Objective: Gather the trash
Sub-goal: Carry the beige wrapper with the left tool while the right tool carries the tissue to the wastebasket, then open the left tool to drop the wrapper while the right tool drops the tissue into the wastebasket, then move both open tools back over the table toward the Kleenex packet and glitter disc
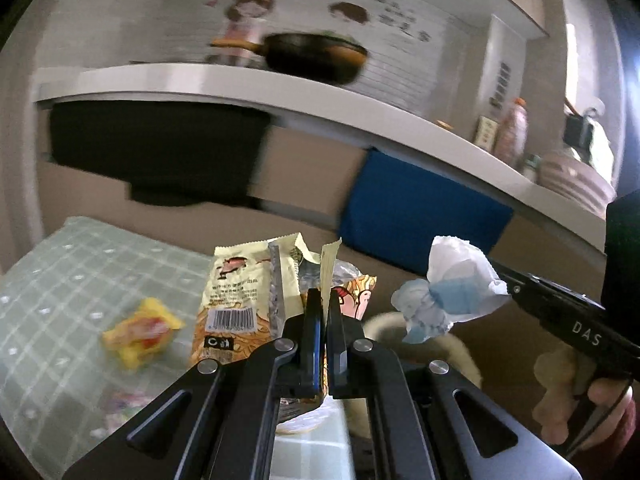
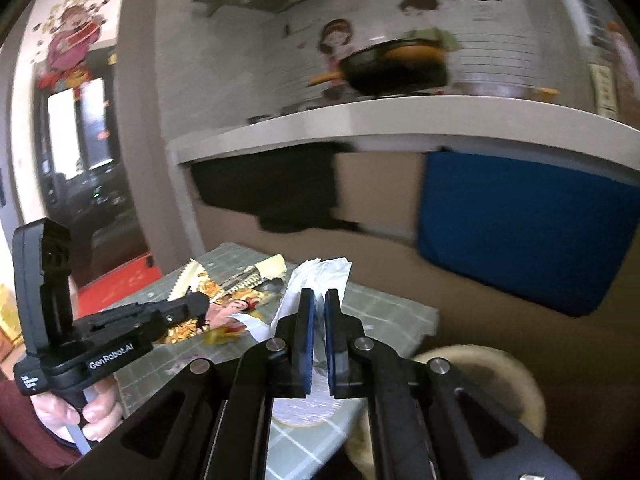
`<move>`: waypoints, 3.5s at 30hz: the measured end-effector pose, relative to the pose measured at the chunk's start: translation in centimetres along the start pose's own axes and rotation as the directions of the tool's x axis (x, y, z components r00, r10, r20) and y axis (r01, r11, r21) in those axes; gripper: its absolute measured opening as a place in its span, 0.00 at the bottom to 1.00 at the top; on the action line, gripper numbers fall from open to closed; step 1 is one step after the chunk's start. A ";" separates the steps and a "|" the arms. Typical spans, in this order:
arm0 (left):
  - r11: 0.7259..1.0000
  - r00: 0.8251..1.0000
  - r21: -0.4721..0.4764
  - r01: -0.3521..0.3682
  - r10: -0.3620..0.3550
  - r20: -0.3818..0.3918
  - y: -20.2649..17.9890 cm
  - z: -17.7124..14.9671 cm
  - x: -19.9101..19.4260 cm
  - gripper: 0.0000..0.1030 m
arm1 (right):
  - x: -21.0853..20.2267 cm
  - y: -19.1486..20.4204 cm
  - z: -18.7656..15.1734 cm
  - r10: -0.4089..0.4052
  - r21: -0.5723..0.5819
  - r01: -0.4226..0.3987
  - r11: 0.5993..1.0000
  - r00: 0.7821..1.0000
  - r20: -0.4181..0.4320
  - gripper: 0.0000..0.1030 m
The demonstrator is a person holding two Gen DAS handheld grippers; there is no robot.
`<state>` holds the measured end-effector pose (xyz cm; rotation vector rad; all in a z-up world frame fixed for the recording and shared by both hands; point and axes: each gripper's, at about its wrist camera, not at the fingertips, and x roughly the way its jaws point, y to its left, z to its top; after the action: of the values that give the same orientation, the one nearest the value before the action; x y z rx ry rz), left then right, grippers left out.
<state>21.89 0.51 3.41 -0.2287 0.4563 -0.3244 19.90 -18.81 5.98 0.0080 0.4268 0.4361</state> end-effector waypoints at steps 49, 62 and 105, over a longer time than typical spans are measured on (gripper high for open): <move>0.951 0.826 -0.039 0.308 -0.287 -0.486 -11.0 -10.9 17.0 0.42 | 0.7 -17.7 -10.0 -0.260 0.327 0.306 0.894 0.949 -0.178 0.08; 0.999 0.987 -0.027 0.035 -0.039 -0.155 -2.3 -6.6 2.6 0.43 | 3.5 -8.7 -8.5 -0.079 0.199 0.109 0.974 0.985 -0.154 0.16; 0.982 0.885 0.175 -0.069 0.141 -0.444 11.6 -11.3 2.8 0.53 | 11.5 3.0 -12.4 0.170 0.027 -0.171 0.985 0.924 -0.343 0.34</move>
<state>21.96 8.57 -10.91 0.0293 0.9021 -0.3040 23.08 -12.44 -9.66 -0.0355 0.7755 0.6134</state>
